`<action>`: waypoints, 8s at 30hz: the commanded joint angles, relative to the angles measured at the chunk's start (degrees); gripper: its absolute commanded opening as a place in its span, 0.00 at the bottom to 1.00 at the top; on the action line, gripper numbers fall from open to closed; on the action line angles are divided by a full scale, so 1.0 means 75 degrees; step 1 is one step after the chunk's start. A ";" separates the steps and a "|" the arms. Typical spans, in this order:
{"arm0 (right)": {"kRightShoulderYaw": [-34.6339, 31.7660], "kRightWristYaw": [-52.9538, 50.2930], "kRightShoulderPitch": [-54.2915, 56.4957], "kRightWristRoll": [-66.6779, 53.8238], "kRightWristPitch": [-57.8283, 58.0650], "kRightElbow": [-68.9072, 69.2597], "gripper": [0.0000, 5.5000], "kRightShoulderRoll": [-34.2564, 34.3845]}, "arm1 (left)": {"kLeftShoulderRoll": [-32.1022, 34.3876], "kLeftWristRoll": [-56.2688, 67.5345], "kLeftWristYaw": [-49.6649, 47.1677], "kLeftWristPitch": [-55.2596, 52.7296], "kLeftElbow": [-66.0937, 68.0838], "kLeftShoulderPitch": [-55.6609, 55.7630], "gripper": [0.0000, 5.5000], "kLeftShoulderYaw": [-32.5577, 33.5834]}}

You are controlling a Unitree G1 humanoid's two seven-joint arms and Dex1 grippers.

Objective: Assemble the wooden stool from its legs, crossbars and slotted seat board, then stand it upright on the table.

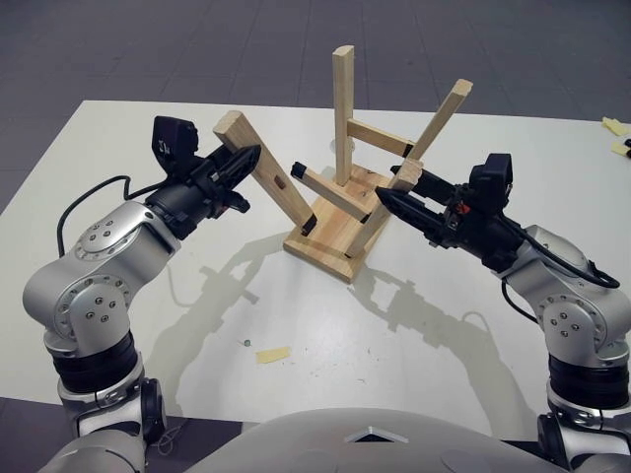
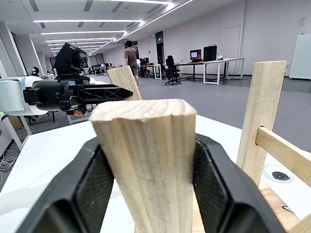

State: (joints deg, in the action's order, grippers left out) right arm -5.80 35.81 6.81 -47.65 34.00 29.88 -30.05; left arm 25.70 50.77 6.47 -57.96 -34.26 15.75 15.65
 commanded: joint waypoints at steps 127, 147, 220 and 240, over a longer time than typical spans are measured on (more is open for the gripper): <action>-0.0083 0.0476 0.3543 -0.1042 0.0224 -0.3679 0.98 -0.0379 | 0.0742 -0.1315 0.2534 0.1139 0.0922 0.0810 0.18 -0.2316; 0.1766 0.1295 0.1795 0.1429 -0.0058 -0.3454 0.98 0.0427 | 0.0390 -0.1730 0.2524 0.1257 0.1045 0.0847 0.19 -0.2568; 0.0549 -0.0215 0.1762 0.1402 0.0364 -0.3015 0.98 0.1438 | -0.1126 -0.1128 0.0648 0.0637 0.1190 0.1693 0.19 -0.0949; 0.0462 -0.0285 0.2734 0.1215 0.0523 -0.3143 0.98 0.1791 | -0.1139 -0.1568 0.0995 0.0781 0.0897 0.1471 0.19 -0.1392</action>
State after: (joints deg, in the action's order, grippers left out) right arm -3.28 33.82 26.04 -39.54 38.04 7.27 -16.91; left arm 16.99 39.48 13.71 -54.08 -25.80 26.10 5.15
